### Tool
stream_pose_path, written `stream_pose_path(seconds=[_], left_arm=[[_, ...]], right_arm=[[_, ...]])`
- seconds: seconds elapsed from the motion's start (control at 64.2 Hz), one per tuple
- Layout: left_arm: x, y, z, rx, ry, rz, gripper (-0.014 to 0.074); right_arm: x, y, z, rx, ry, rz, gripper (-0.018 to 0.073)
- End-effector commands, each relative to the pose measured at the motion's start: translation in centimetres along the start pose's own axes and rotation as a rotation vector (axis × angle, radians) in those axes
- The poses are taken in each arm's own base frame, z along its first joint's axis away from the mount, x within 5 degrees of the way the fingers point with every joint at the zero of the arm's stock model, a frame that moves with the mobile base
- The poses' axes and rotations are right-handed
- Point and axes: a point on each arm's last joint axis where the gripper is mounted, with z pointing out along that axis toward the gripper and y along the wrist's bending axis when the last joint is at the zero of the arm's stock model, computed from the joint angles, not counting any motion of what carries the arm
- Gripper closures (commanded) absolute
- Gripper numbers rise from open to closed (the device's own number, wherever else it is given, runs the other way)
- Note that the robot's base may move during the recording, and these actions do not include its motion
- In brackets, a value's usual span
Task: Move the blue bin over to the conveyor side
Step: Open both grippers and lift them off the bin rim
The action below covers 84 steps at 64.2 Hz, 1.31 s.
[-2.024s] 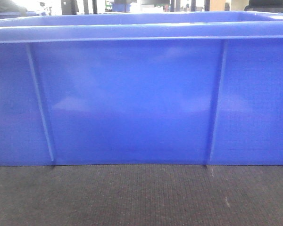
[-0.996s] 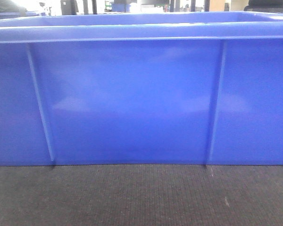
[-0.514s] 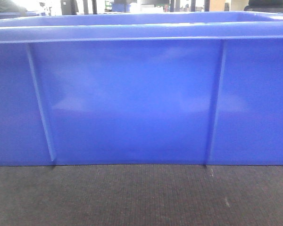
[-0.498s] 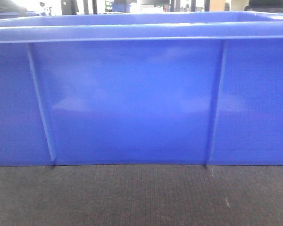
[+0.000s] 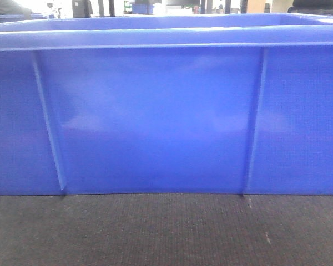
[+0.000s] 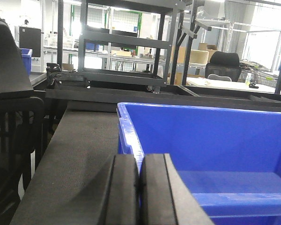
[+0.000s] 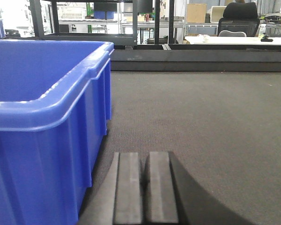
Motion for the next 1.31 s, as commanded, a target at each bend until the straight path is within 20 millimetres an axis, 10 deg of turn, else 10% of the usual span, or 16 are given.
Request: stream_pose_path(seconds=[0.0, 1.043, 1.292], left_arm=[[-0.2, -0.1, -0.1, 0.011, -0.023, -0.012, 0.0606], [0.0, 0.0, -0.2, -0.006, -0.01, 0.0, 0.0606], [4.4, 0.8, 0.4, -0.112, 0.055, 0.078, 0.0606]], right_arm=[[-0.2, 0.0, 0.0, 0.007, -0.019, -0.021, 0.0648], [-0.1, 0.0, 0.0, 0.007, -0.015, -0.021, 0.0648], [-0.1, 0.0, 0.0, 0.007, -0.015, -0.021, 0.0648]])
